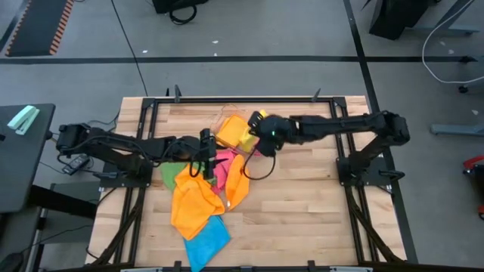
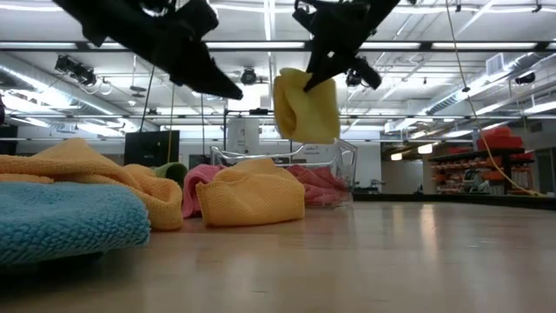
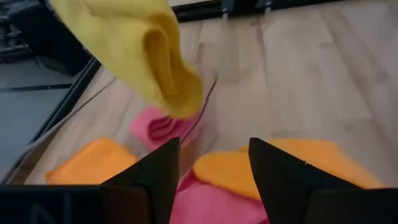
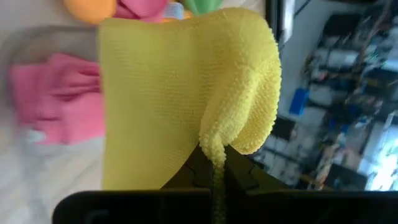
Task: Fold microfiber towels
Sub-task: Put the yellow microfiber cloth into the transparent bin
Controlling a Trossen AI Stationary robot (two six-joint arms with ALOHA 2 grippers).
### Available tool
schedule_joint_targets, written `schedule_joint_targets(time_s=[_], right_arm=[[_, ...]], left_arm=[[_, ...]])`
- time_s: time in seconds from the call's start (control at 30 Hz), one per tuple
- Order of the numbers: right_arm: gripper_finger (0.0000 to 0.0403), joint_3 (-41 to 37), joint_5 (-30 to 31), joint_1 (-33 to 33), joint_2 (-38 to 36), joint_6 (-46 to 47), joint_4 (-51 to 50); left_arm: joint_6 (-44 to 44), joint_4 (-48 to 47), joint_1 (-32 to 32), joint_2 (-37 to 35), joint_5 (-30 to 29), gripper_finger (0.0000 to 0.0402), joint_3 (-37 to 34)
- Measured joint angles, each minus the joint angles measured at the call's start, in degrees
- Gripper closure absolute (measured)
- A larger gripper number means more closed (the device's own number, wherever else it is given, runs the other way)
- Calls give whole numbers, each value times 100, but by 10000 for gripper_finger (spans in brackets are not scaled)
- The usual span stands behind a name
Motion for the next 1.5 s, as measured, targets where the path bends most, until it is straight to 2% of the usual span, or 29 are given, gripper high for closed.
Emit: schedule_joint_targets(time_s=[0.13, 0.23, 0.43, 0.7, 0.87, 1.0, 1.13, 1.27, 1.5], right_arm=[[393, 4, -595, -459, 188, -688, 474], [392, 19, -810, -747, 486, -1081, 716], [392, 796, -1172, -1165, 1270, -1303, 412], [392, 2371, -1748, -1364, 2213, -1316, -1143], [392, 3180, -2375, -1377, 2461, -981, -2173], [392, 3659, -2631, -1366, 2449, -868, -2786], [392, 3749, -2697, -1371, 2456, -816, -3420], [393, 3676, -3155, -1471, 2557, -808, -3149], [393, 3644, -3118, -1668, 3392, -966, -2501]], left_arm=[[57, 224, 285, -185, -1, 201, -339], [157, 256, 513, -421, 16, 202, -495], [164, 333, 883, -1130, 105, 210, -968], [135, 368, 1190, -2089, 120, 210, -1392], [155, 296, 1218, -2258, 134, 214, -1492], [156, 276, 1260, -2252, 128, 218, -1490], [158, 229, 1306, -2251, 128, 217, -1490], [160, 235, 1399, -2251, 126, 219, -1490], [158, 229, 1503, -2251, 126, 225, -1486]])
